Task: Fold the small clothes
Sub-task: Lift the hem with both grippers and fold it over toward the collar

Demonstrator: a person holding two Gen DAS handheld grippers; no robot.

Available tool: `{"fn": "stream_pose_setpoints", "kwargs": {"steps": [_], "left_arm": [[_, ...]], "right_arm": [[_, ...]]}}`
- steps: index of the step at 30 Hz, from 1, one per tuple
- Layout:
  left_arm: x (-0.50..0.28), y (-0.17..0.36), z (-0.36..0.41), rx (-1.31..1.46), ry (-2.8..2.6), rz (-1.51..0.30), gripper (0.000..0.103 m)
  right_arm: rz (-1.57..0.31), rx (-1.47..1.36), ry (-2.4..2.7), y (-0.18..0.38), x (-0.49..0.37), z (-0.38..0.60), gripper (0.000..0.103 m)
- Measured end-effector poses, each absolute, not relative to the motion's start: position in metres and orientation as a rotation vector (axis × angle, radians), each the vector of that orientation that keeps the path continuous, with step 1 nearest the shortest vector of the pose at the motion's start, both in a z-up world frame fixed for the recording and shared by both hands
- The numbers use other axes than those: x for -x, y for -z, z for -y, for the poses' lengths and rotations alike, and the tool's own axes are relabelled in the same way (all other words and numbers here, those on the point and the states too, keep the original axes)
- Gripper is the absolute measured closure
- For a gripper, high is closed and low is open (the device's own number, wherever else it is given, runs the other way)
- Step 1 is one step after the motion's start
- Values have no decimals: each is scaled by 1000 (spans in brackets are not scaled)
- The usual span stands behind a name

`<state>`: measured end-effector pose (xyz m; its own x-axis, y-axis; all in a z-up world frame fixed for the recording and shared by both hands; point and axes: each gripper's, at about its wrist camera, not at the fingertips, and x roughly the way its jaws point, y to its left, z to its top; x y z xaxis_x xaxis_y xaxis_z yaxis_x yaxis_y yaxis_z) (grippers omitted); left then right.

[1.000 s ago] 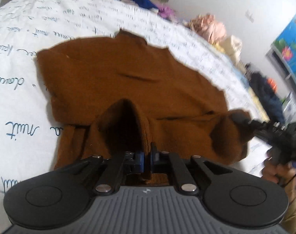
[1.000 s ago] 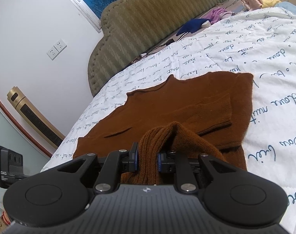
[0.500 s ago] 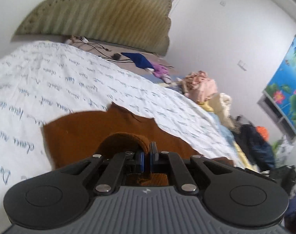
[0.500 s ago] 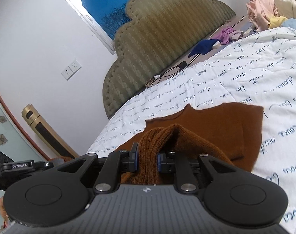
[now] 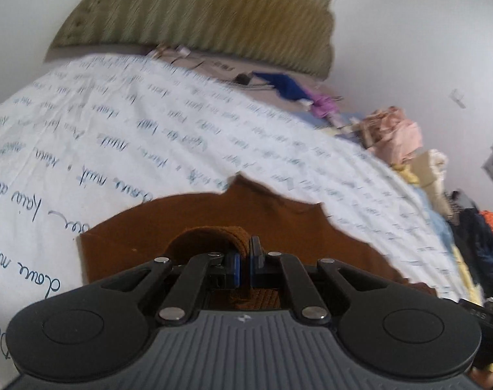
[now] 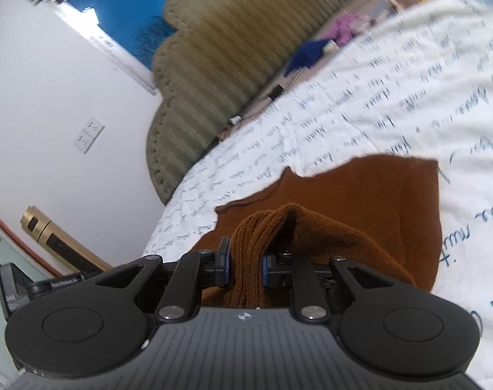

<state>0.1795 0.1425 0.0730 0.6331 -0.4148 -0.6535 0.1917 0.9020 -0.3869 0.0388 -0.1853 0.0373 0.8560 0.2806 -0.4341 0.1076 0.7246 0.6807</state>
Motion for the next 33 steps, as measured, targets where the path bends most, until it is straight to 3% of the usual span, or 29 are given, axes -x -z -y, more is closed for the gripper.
{"fn": "stream_pose_setpoints", "kwargs": {"steps": [9,26,27,30,33], "left_arm": [[-200,-43,-154,317,284,-874,98],[-196,-32,-157,317,274,-900,97],[-195,-31,-157,322,272,-901,97],[-190,-33,-159,332,273,-897,97],[-178,-47,-166,361,290,-884,98]], "right_arm": [[-645,-874,-87,-4,-52,200,72],[-704,-886,-164,14,-37,216,71],[-713,-891,-171,17,-39,216,72],[-710,-870,-155,17,-38,215,91],[-641,-908,-208,3,-24,218,91]]}}
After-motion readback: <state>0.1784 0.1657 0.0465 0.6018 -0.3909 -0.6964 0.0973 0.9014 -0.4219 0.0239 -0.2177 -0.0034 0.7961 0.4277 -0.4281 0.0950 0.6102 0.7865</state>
